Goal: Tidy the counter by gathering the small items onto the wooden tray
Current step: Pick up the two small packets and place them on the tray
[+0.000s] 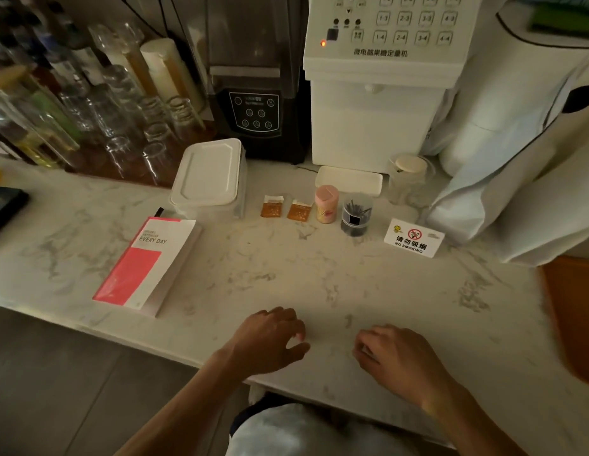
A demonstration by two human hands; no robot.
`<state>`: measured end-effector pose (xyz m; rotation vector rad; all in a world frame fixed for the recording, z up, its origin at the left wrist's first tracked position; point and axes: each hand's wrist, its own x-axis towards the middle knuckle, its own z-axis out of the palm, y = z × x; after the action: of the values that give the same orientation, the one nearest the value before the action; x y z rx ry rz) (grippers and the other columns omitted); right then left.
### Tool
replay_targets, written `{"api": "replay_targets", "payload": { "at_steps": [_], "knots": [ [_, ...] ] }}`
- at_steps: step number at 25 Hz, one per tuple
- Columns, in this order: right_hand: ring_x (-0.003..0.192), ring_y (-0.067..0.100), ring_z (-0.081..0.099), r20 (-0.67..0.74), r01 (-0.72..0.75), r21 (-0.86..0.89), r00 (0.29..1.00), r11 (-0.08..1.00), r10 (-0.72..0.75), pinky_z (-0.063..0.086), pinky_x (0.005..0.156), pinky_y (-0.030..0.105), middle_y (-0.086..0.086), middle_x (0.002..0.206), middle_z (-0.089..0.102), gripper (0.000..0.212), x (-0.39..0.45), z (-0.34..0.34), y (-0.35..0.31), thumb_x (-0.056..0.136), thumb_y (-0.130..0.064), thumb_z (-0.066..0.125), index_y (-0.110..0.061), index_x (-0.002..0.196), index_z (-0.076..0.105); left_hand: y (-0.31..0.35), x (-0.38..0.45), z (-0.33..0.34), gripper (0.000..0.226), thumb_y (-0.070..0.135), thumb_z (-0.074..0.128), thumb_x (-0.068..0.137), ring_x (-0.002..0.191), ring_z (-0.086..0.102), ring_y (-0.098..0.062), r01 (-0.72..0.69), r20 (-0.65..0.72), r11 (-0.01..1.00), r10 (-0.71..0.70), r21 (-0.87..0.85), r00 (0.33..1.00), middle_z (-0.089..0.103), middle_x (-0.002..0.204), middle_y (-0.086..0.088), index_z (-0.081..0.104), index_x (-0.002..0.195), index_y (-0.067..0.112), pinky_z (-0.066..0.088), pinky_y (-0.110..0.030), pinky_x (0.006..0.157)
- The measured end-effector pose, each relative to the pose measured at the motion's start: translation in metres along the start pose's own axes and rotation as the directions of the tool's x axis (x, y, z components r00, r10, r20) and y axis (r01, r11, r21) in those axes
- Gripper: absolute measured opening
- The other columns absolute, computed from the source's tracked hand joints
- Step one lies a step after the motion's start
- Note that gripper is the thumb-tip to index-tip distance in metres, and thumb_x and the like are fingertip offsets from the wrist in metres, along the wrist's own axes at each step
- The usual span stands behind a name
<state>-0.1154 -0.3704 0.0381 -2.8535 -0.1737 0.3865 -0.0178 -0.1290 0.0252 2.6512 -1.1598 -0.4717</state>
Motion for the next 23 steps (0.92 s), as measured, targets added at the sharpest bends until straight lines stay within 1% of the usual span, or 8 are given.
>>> {"api": "replay_targets", "payload": {
  "at_steps": [4, 6, 8, 11, 14, 18, 21, 23],
  "knots": [
    [0.104, 0.014, 0.057, -0.051, -0.085, -0.023, 0.995, 0.996, 0.084, 0.045, 0.079, 0.033, -0.007, 0.105, 0.063, 0.029, 0.038, -0.004, -0.027, 0.097, -0.044, 0.036, -0.028, 0.104, 0.059, -0.054, 0.012, -0.019, 0.03, 0.051, 0.047, 0.093, 0.105, 0.054, -0.013, -0.066, 0.006, 0.997, 0.066, 0.028, 0.998, 0.056, 0.119, 0.007, 0.062, 0.107, 0.03, 0.045, -0.03, 0.087],
    [0.104, 0.015, 0.057, -0.085, -0.128, -0.021, 0.988, 0.992, 0.126, 0.046, 0.08, 0.033, -0.008, 0.106, 0.063, 0.028, 0.064, -0.006, -0.042, 0.097, -0.044, 0.038, -0.027, 0.104, 0.06, -0.085, 0.02, -0.032, 0.03, 0.051, 0.05, 0.092, 0.108, 0.053, -0.014, -0.093, 0.033, 0.995, 0.092, 0.044, 0.995, 0.056, 0.123, 0.006, 0.063, 0.106, 0.028, 0.045, -0.031, 0.089],
    [0.105, 0.017, 0.058, -0.119, -0.152, -0.016, 0.982, 0.988, 0.149, 0.047, 0.081, 0.034, -0.008, 0.109, 0.063, 0.027, 0.088, -0.008, -0.055, 0.097, -0.042, 0.039, -0.028, 0.106, 0.061, -0.11, 0.032, -0.044, 0.031, 0.051, 0.051, 0.091, 0.109, 0.054, -0.015, -0.107, 0.061, 0.992, 0.103, 0.065, 0.993, 0.056, 0.125, 0.005, 0.063, 0.106, 0.027, 0.046, -0.033, 0.089],
    [0.104, 0.02, 0.059, -0.165, -0.175, -0.035, 0.972, 0.984, 0.167, 0.049, 0.079, 0.034, -0.006, 0.113, 0.063, 0.026, 0.128, -0.014, -0.069, 0.096, -0.038, 0.044, -0.027, 0.113, 0.061, -0.137, 0.058, -0.066, 0.033, 0.052, 0.051, 0.091, 0.107, 0.057, -0.019, -0.107, 0.071, 0.986, 0.099, 0.127, 0.993, 0.056, 0.122, 0.002, 0.062, 0.108, 0.026, 0.046, -0.034, 0.082],
    [0.102, 0.023, 0.06, -0.225, -0.192, -0.079, 0.959, 0.978, 0.17, 0.052, 0.075, 0.035, -0.002, 0.116, 0.064, 0.027, 0.163, -0.023, -0.077, 0.095, -0.035, 0.051, -0.024, 0.116, 0.062, -0.151, 0.086, -0.082, 0.036, 0.049, 0.05, 0.093, 0.111, 0.055, -0.022, -0.085, 0.04, 0.978, 0.078, 0.192, 0.996, 0.054, 0.124, -0.002, 0.058, 0.117, 0.024, 0.049, -0.038, 0.079],
    [0.103, 0.028, 0.062, -0.281, -0.202, -0.089, 0.945, 0.975, 0.17, 0.053, 0.072, 0.039, 0.004, 0.12, 0.062, 0.033, 0.201, -0.035, -0.083, 0.094, -0.029, 0.054, -0.018, 0.125, 0.061, -0.155, 0.119, -0.097, 0.04, 0.043, 0.051, 0.093, 0.119, 0.052, -0.027, -0.068, -0.048, 0.952, 0.087, 0.299, 0.995, 0.048, 0.136, -0.007, 0.053, 0.126, 0.02, 0.053, -0.045, 0.081],
    [0.11, 0.03, 0.059, -0.253, -0.242, -0.079, 0.943, 0.967, 0.215, 0.055, 0.077, 0.043, 0.008, 0.129, 0.057, 0.039, 0.229, -0.042, -0.086, 0.096, -0.021, 0.049, -0.014, 0.134, 0.052, -0.151, 0.142, -0.106, 0.043, 0.041, 0.053, 0.093, 0.117, 0.054, -0.027, -0.079, -0.084, 0.937, 0.114, 0.34, 0.99, 0.053, 0.13, -0.008, 0.053, 0.129, 0.019, 0.052, -0.043, 0.083],
    [0.117, 0.03, 0.055, -0.229, -0.283, -0.07, 0.938, 0.956, 0.261, 0.054, 0.082, 0.043, 0.01, 0.135, 0.054, 0.04, 0.245, -0.045, -0.085, 0.097, -0.014, 0.043, -0.011, 0.137, 0.047, -0.148, 0.157, -0.111, 0.041, 0.04, 0.053, 0.092, 0.114, 0.055, -0.026, -0.11, -0.074, 0.903, 0.153, 0.415, 0.985, 0.056, 0.127, -0.007, 0.054, 0.127, 0.018, 0.048, -0.041, 0.089]
  ]
}}
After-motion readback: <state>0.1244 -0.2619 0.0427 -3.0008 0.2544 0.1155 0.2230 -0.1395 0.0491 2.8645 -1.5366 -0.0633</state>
